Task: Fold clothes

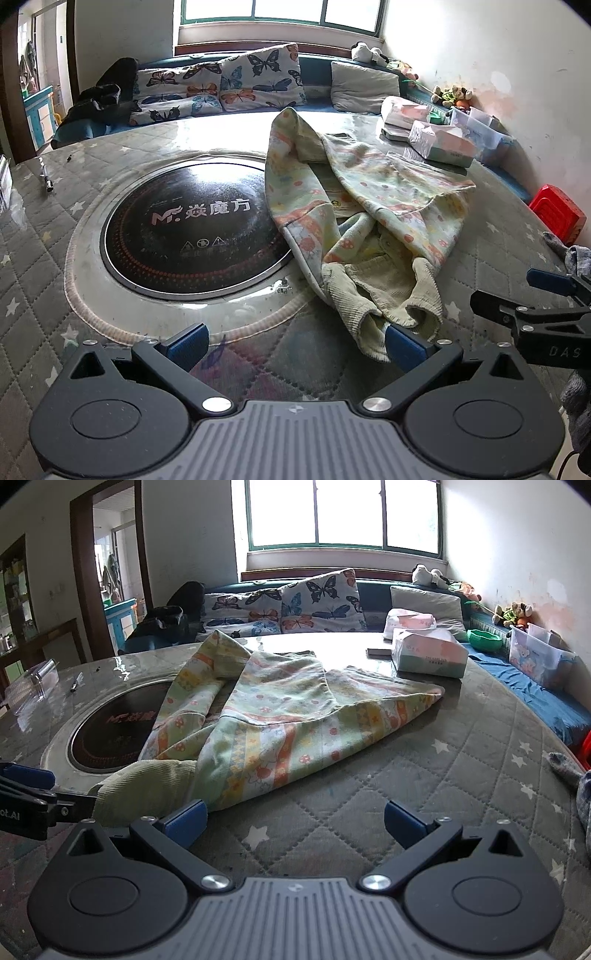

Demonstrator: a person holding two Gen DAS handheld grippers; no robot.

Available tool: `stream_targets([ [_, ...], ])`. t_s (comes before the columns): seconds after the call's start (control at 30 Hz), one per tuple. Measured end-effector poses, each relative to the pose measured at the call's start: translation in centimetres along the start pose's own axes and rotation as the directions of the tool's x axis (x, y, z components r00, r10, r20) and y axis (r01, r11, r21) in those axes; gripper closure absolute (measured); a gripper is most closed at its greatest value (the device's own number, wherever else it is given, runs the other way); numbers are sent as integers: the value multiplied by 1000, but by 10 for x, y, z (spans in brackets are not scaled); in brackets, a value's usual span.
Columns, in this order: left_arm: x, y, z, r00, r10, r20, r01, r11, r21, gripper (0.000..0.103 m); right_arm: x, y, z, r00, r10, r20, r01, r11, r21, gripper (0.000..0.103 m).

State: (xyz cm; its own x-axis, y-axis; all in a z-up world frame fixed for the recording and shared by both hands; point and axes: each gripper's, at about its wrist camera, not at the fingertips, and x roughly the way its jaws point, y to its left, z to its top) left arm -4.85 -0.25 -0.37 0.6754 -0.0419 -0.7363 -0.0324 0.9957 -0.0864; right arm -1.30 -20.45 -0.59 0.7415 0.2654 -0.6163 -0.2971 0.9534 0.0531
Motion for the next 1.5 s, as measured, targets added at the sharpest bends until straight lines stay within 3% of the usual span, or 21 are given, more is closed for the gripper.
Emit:
stream_targets([
  [0.73, -2, 0, 4, 1000, 12, -1, -12, 1000, -1, 0, -2, 8, 8, 1000, 15, 16, -15, 1000, -20, 0],
  [1.5, 25, 16, 52, 999, 41, 4, -41, 999, -5, 0, 37, 5, 46, 999, 38, -7, -38, 997, -71, 0],
])
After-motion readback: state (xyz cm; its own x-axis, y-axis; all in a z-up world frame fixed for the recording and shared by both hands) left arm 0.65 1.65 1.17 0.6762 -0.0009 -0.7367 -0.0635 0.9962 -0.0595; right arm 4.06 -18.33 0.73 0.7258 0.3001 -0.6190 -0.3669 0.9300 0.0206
